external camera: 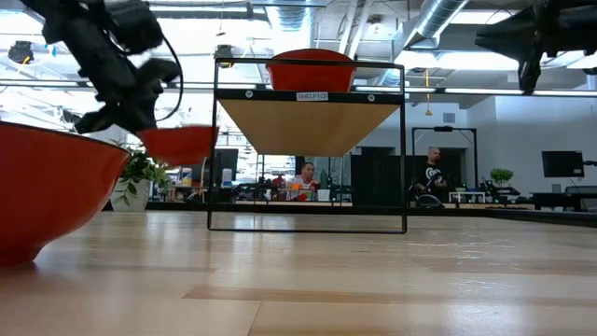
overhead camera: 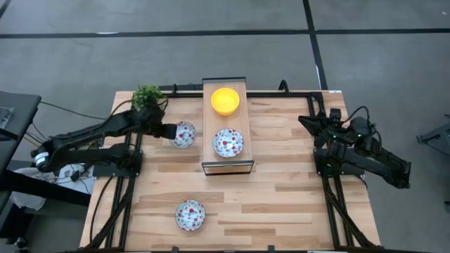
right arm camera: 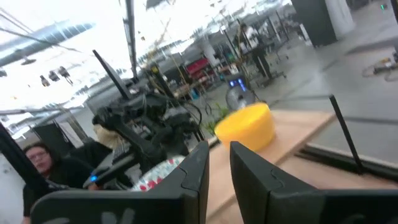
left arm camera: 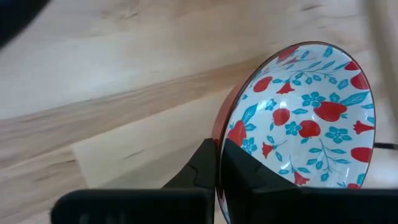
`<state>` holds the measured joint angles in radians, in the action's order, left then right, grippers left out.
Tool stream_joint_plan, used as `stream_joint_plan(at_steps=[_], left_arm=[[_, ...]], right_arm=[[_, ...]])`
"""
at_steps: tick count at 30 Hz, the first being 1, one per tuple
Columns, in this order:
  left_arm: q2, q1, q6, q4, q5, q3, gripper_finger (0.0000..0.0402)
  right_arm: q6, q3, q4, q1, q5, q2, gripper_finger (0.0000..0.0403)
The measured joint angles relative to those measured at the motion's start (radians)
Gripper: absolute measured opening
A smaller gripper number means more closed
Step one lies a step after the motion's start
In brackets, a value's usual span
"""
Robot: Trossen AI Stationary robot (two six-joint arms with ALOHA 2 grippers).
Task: Pick & Place Mini bowls
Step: Stack the top red patterned bowl on top of the red patterned bowl on the shelf
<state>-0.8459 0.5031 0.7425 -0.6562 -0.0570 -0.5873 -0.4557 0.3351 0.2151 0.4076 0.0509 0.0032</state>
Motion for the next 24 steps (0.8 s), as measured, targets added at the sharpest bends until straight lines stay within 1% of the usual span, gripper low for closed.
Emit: stream_joint_plan(at_steps=[5,9,12,14,20,24], left_arm=[[0.088,-0.054,-0.001,0.026,0.000,0.000,0.0008],[0.139,-0.100,-0.009,0.105,-0.001,0.000,0.0008],[0.171,-0.127,-0.061,0.163,-0.009,0.000,0.0008],[0.191,-0.140,-0.110,0.211,-0.039,0.000,0.0007],[0.220,-0.170,-0.271,0.407,-0.192,0.000,0.0007],[0.215,-0.196,-0.364,0.516,-0.230,0.000,0.0007]], right_arm=[[0.000,0.000,-0.049,0.000,0.000,0.000,0.0054],[0.001,0.000,-0.048,0.000,0.000,0.000,0.0054],[0.001,0.000,-0.047,0.000,0.000,0.002,0.0054],[0.002,0.000,-0.048,0.000,0.000,0.002,0.0054],[0.003,0.000,-0.045,0.000,0.000,0.003,0.0054],[0.007,0.000,-0.043,0.000,0.000,0.002,0.0054]])
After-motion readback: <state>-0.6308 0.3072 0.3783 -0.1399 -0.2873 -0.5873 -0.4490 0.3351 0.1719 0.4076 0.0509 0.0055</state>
